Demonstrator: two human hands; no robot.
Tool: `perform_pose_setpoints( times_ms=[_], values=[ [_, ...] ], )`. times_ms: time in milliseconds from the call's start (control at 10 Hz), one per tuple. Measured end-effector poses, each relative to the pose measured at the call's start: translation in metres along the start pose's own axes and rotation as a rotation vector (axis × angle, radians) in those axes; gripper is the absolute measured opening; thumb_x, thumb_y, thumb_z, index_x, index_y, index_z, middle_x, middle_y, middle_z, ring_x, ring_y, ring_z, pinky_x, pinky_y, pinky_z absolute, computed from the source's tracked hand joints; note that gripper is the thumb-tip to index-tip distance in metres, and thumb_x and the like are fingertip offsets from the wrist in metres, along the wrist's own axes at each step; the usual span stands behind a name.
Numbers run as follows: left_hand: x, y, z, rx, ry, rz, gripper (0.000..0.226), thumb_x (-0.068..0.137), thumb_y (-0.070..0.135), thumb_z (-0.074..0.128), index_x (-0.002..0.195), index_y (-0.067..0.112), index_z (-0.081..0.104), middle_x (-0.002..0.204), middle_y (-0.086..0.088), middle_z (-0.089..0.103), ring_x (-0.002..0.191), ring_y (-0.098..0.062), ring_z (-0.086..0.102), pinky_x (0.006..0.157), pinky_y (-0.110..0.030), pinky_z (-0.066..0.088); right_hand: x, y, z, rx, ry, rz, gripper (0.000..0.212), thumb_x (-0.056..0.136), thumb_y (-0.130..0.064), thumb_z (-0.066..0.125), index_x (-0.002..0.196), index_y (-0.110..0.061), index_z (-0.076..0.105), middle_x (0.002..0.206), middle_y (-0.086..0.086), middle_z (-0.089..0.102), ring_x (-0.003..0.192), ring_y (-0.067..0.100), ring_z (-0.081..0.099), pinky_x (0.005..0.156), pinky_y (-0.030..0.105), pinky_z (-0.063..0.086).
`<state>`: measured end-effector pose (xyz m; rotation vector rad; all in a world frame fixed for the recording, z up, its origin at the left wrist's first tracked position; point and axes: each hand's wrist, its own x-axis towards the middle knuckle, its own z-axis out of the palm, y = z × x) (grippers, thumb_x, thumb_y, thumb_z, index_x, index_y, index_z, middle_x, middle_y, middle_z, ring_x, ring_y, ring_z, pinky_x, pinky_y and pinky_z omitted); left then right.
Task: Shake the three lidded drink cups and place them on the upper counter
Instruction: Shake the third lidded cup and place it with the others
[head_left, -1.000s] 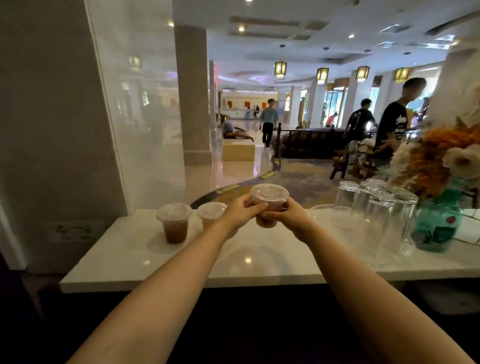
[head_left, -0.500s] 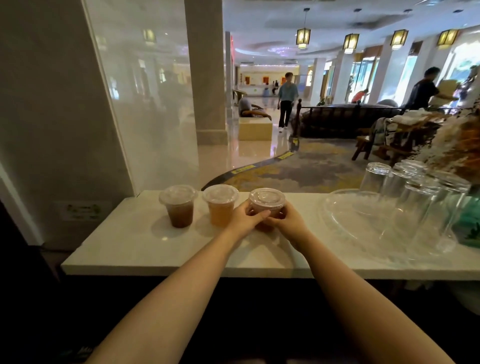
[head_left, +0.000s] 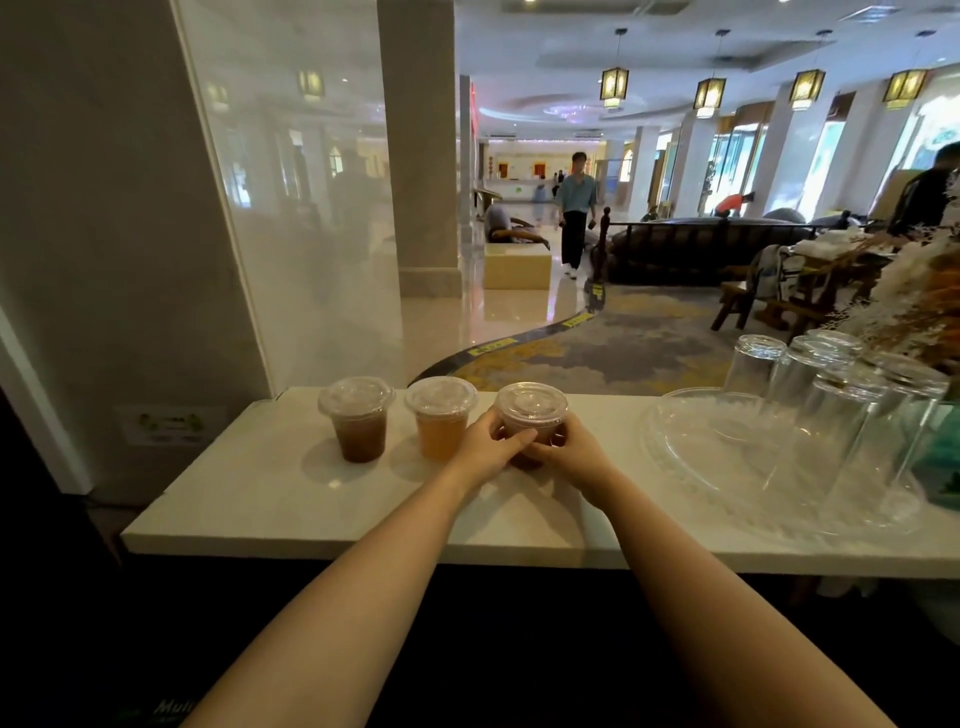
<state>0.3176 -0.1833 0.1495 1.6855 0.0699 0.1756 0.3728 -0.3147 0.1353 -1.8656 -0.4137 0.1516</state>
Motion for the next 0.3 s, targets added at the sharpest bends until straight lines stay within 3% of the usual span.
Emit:
perform_pose_setpoints(
  times_ms=[100, 200, 300],
  values=[
    [-0.002, 0.003, 0.001, 0.022, 0.005, -0.013, 0.048, 0.084, 0.017, 0.065, 0.129, 0.021, 0.049, 0.126, -0.004, 0.057, 0.119, -0.019, 0.051, 0.097, -0.032, 0.046, -0.007, -0.005, -0.003, -0.006, 0.015, 0.055, 0.065, 0.075, -0.021, 0.076, 0.13, -0.01, 0.044, 0.131, 0.011, 0.055, 0.116, 0.025, 0.054, 0.098, 0.039, 0.049],
    [-0.004, 0.005, 0.0, 0.067, -0.018, -0.076, 0.049, 0.083, 0.019, 0.066, 0.129, 0.02, 0.048, 0.133, -0.008, 0.054, 0.124, -0.024, 0.05, 0.101, -0.036, 0.044, -0.015, -0.012, -0.009, -0.053, 0.015, 0.096, 0.071, 0.076, -0.02, 0.075, 0.135, -0.008, 0.038, 0.137, 0.014, 0.047, 0.12, 0.027, 0.049, 0.1, 0.039, 0.045],
    [-0.009, 0.02, -0.006, 0.263, -0.008, -0.207, 0.066, 0.084, 0.024, 0.065, 0.14, 0.007, 0.034, 0.144, -0.015, 0.042, 0.128, -0.028, 0.046, 0.106, -0.039, 0.04, -0.027, -0.026, -0.022, -0.168, 0.011, 0.152, 0.084, 0.077, -0.022, 0.075, 0.144, -0.007, 0.026, 0.147, 0.016, 0.036, 0.132, 0.029, 0.04, 0.107, 0.041, 0.039]
  ],
)
